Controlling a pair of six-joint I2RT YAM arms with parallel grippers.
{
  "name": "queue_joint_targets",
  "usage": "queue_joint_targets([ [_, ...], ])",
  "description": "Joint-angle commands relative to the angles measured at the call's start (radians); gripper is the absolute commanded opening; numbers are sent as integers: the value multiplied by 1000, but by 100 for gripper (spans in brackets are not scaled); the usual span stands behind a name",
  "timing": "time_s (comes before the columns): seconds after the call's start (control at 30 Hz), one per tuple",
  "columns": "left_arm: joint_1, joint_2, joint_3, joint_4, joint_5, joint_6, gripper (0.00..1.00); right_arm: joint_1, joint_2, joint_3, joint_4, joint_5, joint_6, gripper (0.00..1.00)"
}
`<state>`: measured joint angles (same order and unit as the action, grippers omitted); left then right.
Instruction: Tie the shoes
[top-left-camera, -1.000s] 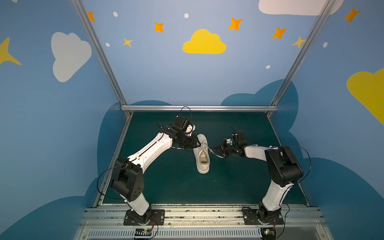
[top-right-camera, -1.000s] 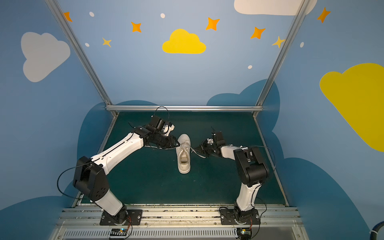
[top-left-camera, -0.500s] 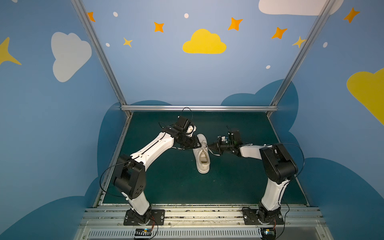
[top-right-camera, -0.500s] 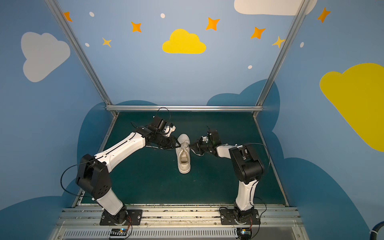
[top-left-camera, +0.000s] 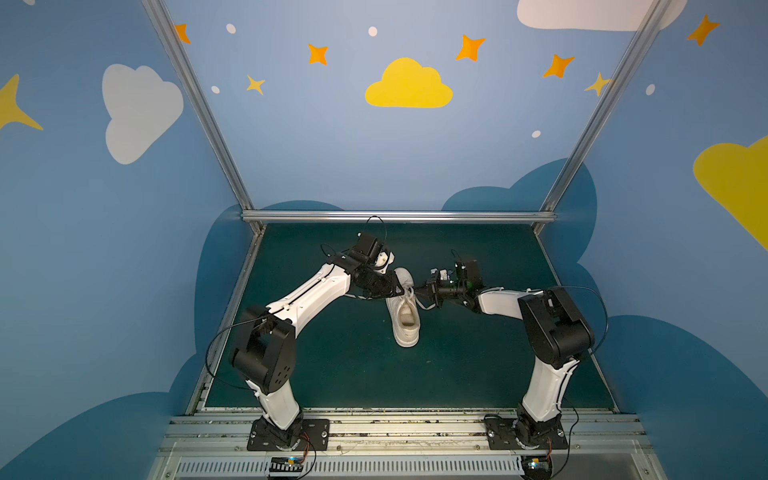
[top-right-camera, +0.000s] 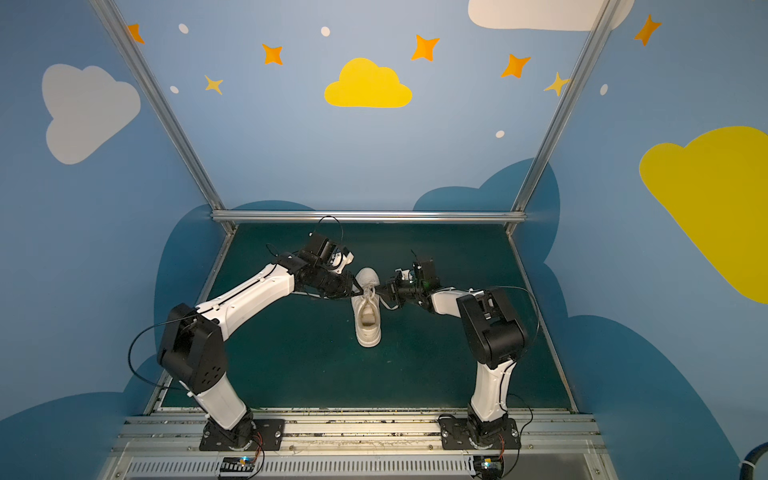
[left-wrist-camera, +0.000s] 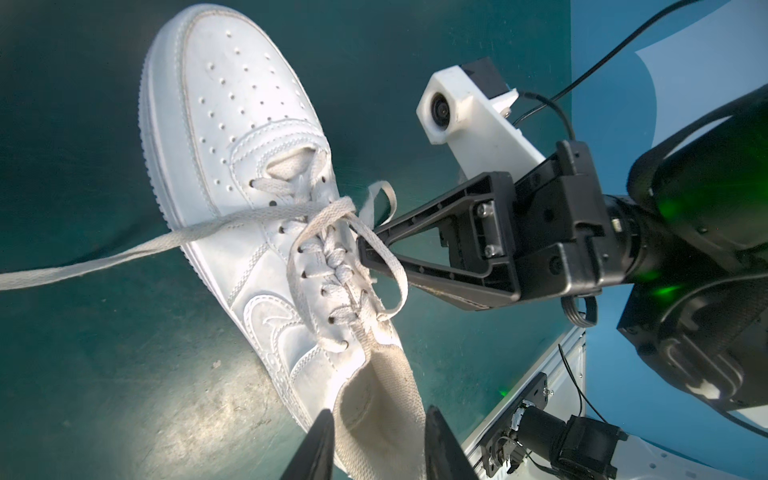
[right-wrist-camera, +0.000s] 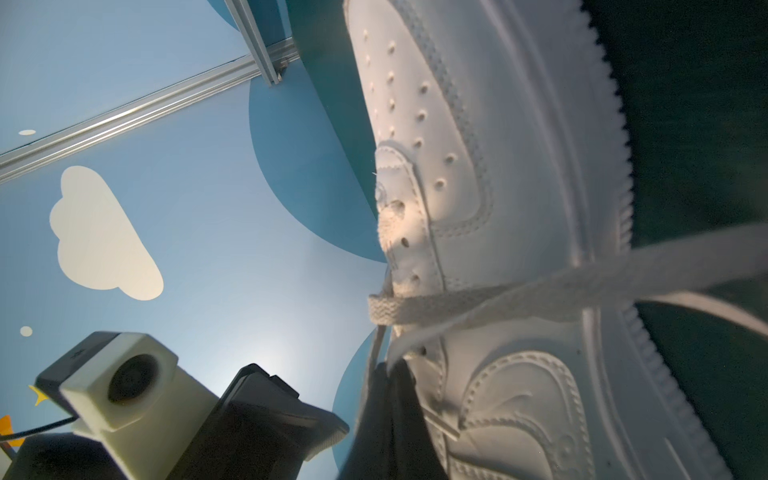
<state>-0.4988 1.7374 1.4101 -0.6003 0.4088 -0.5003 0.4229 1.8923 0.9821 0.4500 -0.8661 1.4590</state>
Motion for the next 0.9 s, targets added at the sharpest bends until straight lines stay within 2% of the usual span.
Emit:
queue_joint_targets([
  [0.0,-3,17,23,22,25,-5,36,6,3,13,66,-31,28,0],
  [0.33,-1,40,24,56,50,-23,31,9,43,-12,267,-60,152,0],
  [0.87,2,81,18,91,61,-27,25,13,47,-52,300,-64,168,0],
])
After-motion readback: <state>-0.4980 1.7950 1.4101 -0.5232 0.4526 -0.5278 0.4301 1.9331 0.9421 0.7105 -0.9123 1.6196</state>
